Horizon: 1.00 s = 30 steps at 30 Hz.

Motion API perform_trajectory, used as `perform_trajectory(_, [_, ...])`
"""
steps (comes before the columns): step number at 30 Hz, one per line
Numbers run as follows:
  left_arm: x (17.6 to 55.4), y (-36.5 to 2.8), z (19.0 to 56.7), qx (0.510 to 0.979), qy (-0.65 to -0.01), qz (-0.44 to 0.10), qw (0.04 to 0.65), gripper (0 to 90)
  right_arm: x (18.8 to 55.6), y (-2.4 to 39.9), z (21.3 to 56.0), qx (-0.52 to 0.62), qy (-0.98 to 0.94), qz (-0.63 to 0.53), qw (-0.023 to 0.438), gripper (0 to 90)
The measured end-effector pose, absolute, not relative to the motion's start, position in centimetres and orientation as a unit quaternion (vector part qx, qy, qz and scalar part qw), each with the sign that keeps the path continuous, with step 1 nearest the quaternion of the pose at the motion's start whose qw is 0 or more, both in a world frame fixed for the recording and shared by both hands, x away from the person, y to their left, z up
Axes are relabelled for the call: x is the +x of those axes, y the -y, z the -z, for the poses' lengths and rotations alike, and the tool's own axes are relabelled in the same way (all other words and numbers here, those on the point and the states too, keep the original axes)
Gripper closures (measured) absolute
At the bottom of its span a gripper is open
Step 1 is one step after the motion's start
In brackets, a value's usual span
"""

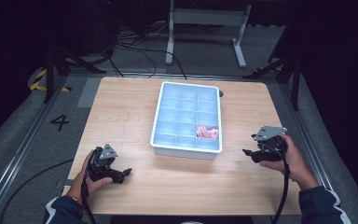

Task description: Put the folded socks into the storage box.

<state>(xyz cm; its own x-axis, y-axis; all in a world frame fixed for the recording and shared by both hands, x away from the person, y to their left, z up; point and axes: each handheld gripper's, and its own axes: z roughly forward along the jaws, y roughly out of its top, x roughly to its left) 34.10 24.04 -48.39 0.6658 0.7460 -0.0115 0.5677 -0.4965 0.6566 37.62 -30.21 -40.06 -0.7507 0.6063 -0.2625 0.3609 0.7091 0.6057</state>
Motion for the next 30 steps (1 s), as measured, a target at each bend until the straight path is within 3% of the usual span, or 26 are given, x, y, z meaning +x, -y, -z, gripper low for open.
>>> perform_trajectory(30, [34.1,-24.0,48.4,0.854,-0.385,-0.139,0.322,0.3,34.1,35.8,45.7,0.336,-0.854,-0.328,0.222,28.3])
